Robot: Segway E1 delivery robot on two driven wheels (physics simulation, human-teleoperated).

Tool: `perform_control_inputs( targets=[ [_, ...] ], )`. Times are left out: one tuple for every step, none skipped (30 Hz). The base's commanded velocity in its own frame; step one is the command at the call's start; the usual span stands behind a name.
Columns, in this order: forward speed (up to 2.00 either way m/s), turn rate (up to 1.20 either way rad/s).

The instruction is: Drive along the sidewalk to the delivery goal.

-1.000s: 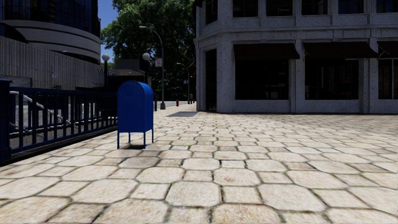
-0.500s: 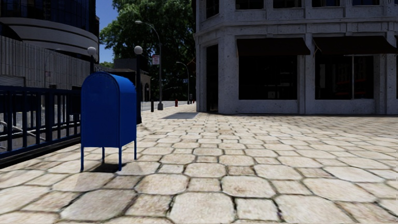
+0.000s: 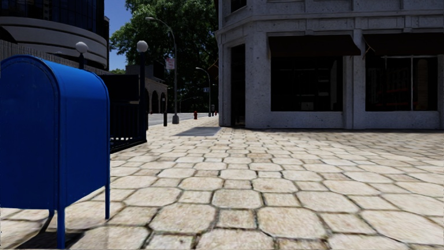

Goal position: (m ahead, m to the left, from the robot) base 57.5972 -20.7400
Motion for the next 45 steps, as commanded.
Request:
perform_control_inputs(
  targets=[
    [2.0,0.0],
    [2.0,0.0],
    [2.0,0.0],
    [2.0,0.0],
    [2.0,0.0],
    [2.0,0.0],
    [2.0,0.0],
    [2.0,0.0],
    [2.0,0.0],
    [2.0,0.0],
    [2.0,0.0],
    [2.0,0.0],
    [2.0,0.0],
    [2.0,0.0],
    [2.0,0.0],
    [2.0,0.0],
    [2.0,0.0],
    [2.0,0.0],
    [2.0,0.0],
    [2.0,0.0],
    [2.0,0.0],
    [2.0,0.0],
    [2.0,0.0],
    [2.0,0.0],
    [2.0,0.0],
    [2.0,0.0],
    [2.0,0.0],
    [2.0,0.0],
    [2.0,0.0],
    [2.0,0.0],
    [2.0,0.0],
    [2.0,0.0],
    [2.0,0.0],
    [2.0,0.0],
    [2.0,0.0],
    [2.0,0.0],
    [2.0,0.0],
    [2.0,0.07],
    [2.0,0.12],
    [2.0,0.14],
    [2.0,0.15],
    [2.0,0.21],
    [2.0,0.28],
    [2.0,0.28],
    [2.0,0.32]
  ],
)
